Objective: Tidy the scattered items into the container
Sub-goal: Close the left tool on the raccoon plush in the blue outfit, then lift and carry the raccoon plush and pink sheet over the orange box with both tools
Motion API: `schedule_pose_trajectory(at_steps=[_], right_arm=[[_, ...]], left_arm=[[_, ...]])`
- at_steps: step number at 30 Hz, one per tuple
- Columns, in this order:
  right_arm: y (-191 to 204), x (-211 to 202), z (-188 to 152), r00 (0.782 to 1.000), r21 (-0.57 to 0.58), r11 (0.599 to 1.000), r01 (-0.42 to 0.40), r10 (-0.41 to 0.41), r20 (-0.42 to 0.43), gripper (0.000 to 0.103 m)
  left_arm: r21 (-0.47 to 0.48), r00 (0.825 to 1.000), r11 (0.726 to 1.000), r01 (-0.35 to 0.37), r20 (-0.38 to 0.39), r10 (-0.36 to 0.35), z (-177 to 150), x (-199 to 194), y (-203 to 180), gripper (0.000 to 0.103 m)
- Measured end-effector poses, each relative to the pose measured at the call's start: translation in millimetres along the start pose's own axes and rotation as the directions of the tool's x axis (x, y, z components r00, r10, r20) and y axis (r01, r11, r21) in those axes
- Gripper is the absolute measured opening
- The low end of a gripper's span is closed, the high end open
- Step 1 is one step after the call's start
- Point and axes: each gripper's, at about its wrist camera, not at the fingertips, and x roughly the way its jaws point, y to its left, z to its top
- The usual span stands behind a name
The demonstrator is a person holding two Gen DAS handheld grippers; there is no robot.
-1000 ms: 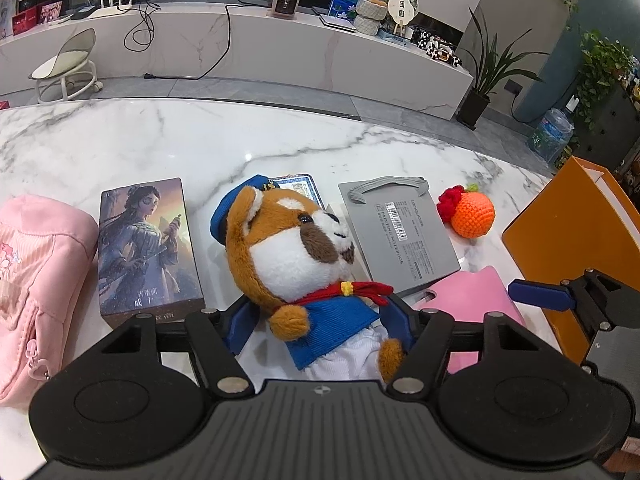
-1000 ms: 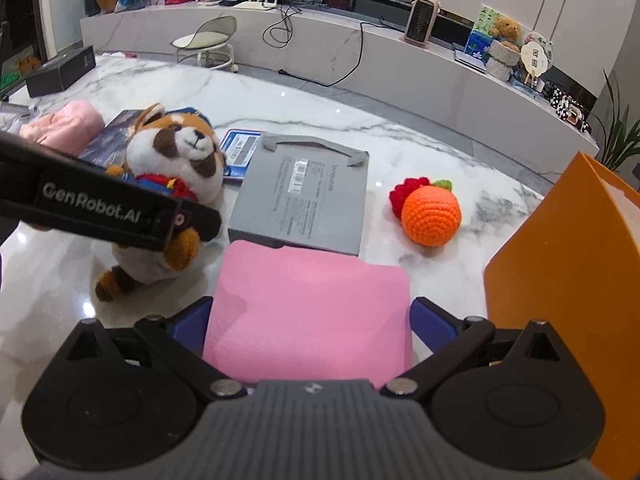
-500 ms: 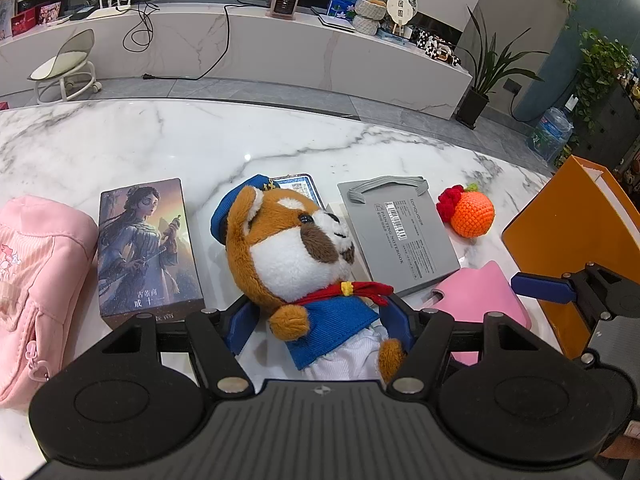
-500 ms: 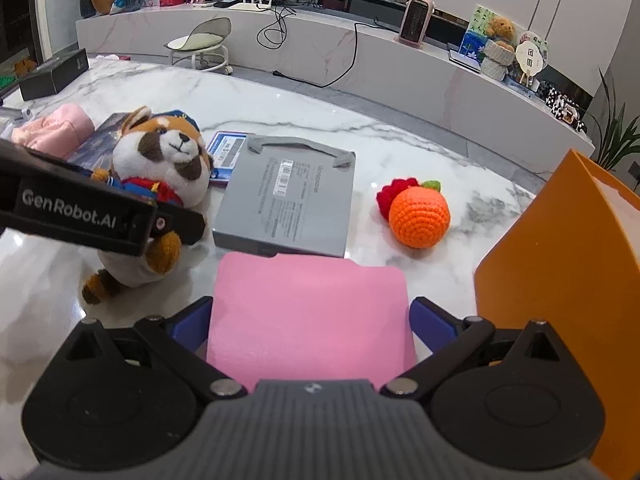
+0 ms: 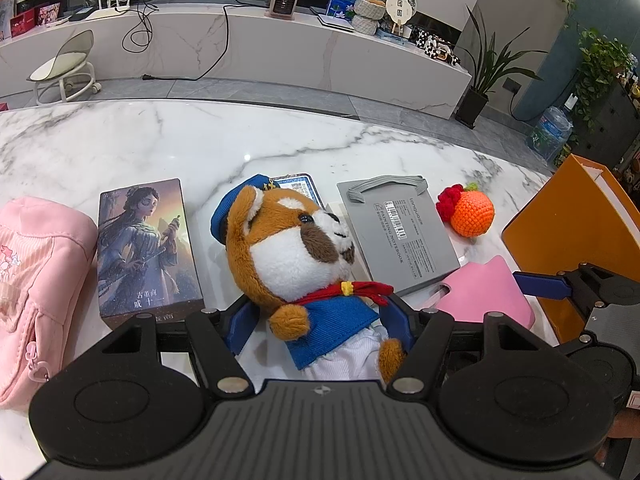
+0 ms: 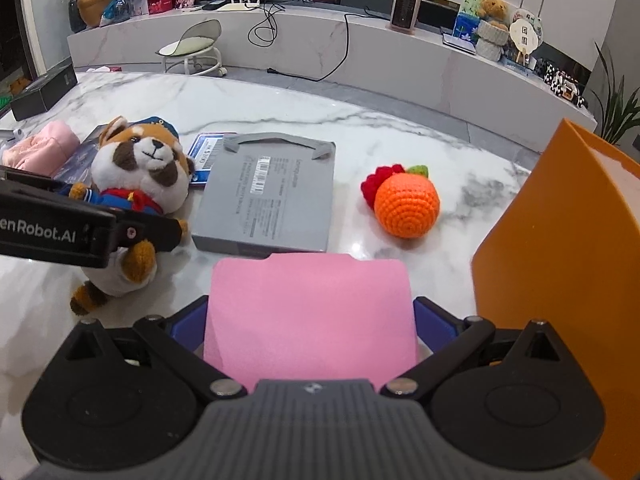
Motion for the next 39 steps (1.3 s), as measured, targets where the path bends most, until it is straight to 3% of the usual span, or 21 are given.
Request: schedule_pose_trajectory(at_steps=[3,8,14,39], right_arm=[[-0.4,-0.1,1.1,1.0,0.009,1.0,-0.002,0.002,-0.007,0.103],[-1.5,-3.6,5.3,1.0,0.035,0.999,0.0,0.001,-0.015,0.102],[-2.7,-9.2,6.9,1.0,0.046,0.999,0.001,0.0,-0.014,0.102],[-7.1,-52.7,20.7,0.997,0.066,0.998,-0.016,0.01,0.083,0.102]], left_arm=[[0.0,1.0,1.0,0.0,0.002,0.0,0.3,0.0,0.2,0.077],[0.005,1.0,1.0,-0.006,0.017,0.006,1.6,-4.2,-0.1,0.054],[-0.002,1.0,1.0,-0.002,0.015,0.002,2.5,-7.2,2.9,0.047],[0.021,0.998,1.0,-0.021,0.066,0.02,5.9,-41.2,-1.0,0.043]])
